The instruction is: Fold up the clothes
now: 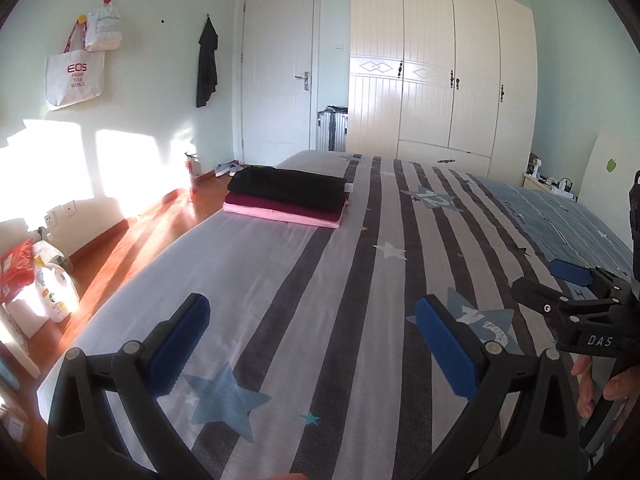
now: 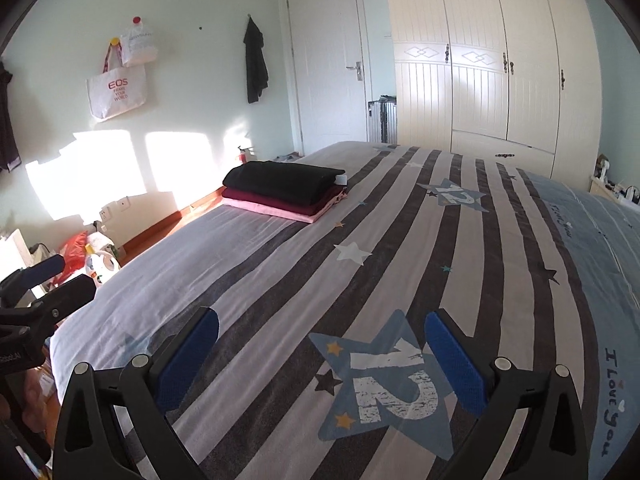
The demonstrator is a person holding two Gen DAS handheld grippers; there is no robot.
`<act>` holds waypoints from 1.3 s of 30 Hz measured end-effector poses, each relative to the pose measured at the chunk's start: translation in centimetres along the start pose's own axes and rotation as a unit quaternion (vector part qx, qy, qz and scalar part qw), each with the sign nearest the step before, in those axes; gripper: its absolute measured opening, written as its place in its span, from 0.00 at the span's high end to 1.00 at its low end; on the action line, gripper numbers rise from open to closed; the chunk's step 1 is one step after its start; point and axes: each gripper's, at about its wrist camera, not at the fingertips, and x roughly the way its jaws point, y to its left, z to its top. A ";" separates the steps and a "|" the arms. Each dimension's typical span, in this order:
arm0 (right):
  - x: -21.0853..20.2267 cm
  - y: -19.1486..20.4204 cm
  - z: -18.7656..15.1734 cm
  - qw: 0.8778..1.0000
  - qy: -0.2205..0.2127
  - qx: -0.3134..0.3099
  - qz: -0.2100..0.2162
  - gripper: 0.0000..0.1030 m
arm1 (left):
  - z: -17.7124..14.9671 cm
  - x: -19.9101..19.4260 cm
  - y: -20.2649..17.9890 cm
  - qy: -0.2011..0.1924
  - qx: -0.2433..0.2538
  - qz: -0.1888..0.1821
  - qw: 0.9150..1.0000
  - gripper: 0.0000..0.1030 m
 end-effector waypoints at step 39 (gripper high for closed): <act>-31.0 7.7 -0.6 0.995 -0.090 -0.028 0.026 0.01 | 1.9 -30.9 -6.6 -0.033 -0.033 0.011 0.999 0.01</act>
